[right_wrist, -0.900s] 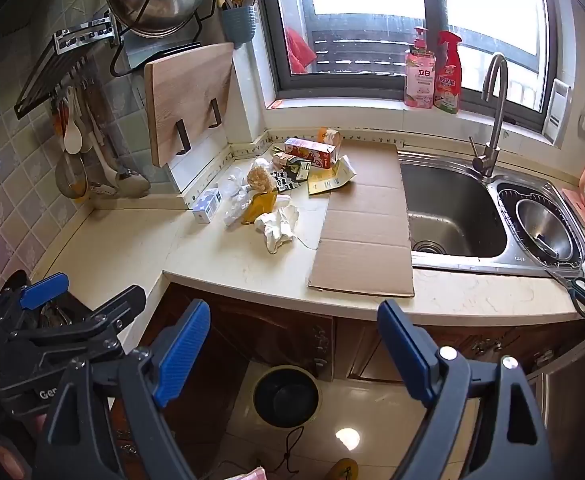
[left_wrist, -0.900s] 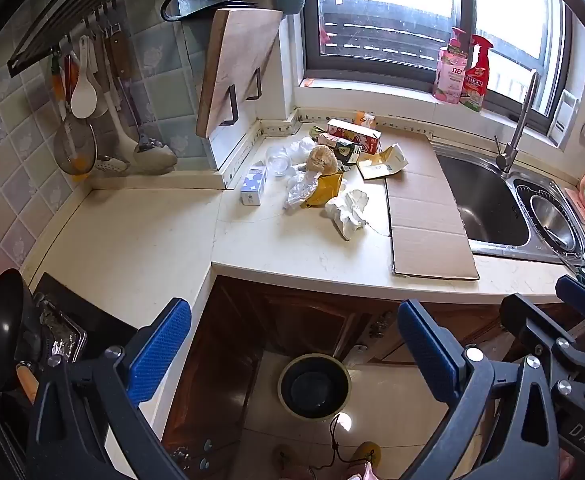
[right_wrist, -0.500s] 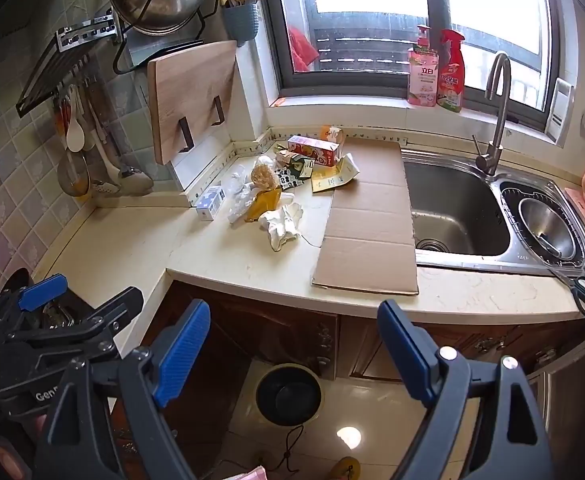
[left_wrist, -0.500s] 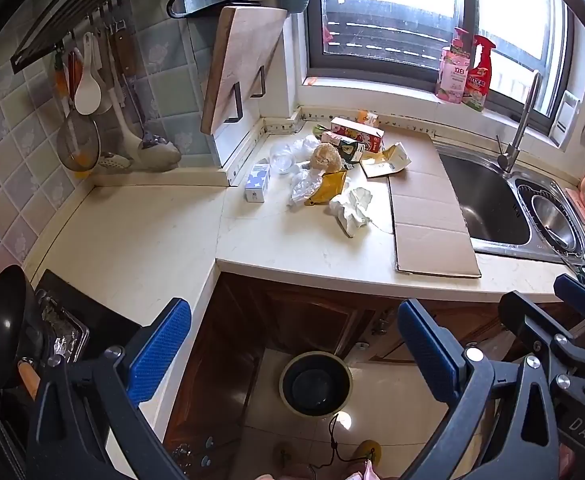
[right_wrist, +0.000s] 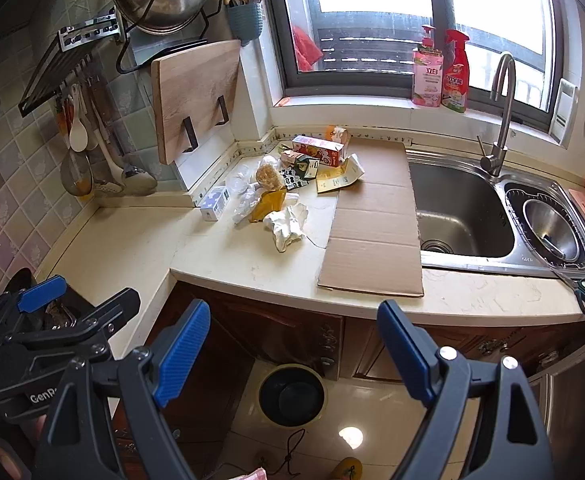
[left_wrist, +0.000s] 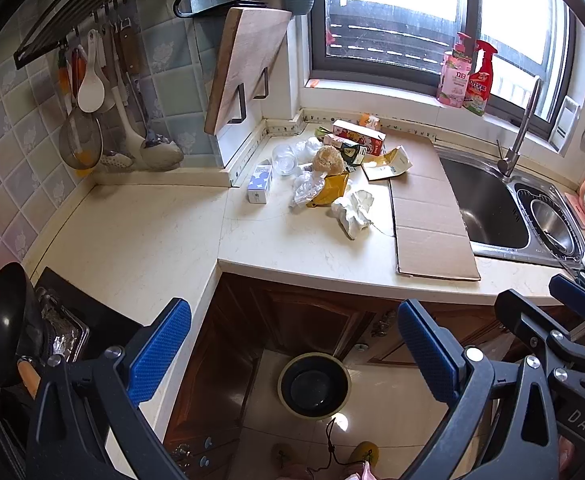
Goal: Collect trash
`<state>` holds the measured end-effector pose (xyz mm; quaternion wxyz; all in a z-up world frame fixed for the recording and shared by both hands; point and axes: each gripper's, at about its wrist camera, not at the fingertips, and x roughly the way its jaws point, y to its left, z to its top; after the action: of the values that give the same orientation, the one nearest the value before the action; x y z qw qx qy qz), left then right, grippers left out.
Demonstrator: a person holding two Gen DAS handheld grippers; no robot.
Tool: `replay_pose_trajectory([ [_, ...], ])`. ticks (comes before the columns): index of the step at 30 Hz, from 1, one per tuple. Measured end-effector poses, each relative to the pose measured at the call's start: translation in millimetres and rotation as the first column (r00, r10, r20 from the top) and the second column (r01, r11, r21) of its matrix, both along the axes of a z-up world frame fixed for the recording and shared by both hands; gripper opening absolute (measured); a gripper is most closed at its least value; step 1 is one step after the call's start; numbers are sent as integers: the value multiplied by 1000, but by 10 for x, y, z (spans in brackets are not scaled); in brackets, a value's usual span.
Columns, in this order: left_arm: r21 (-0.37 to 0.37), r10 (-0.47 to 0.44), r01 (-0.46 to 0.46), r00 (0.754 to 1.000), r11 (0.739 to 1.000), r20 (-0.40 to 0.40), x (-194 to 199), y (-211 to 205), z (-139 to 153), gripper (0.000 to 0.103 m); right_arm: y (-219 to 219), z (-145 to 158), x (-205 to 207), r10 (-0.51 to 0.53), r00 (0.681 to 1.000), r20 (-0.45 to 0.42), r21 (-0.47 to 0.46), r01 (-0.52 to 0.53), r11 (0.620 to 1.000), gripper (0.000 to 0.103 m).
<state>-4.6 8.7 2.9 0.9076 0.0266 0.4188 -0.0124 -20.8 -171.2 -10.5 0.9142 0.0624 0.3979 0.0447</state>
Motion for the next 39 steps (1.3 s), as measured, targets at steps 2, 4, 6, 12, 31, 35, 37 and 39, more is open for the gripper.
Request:
replay_pose_trajectory([
  [2,-6,0,0,1000,1000,-2,-1,23,6,102,-5,3,6,2,1000,0,2,-2,1000,86],
  [4,-10,-1,1,1000,1000,-3,-3,33,8,102,-7,3,6,5,1000,2,2,-5,1000,86],
  [6,-10,0,0,1000,1000,-3,-7,31,5,102,-3,6,-5,6,1000,3,2,-6,1000,86],
  [12,-11,1,-1,1000,1000,-2,-9,42,1,102,17,5,-10,6,1000,2,-1,-6,1000,86],
  [31,-16,-1,1,1000,1000,-3,-18,50,-49,102,8,8,-18,7,1000,2,0,-7,1000,86],
  [35,-17,-1,1,1000,1000,-4,-13,52,-44,102,7,8,-20,6,1000,2,-1,-6,1000,86],
  [37,-17,-1,1,1000,1000,-5,-15,52,-49,102,7,8,-20,6,1000,3,-1,-6,1000,86],
  [39,-17,-1,1,1000,1000,-4,-13,53,-45,102,6,7,-20,6,1000,3,-2,-6,1000,86],
])
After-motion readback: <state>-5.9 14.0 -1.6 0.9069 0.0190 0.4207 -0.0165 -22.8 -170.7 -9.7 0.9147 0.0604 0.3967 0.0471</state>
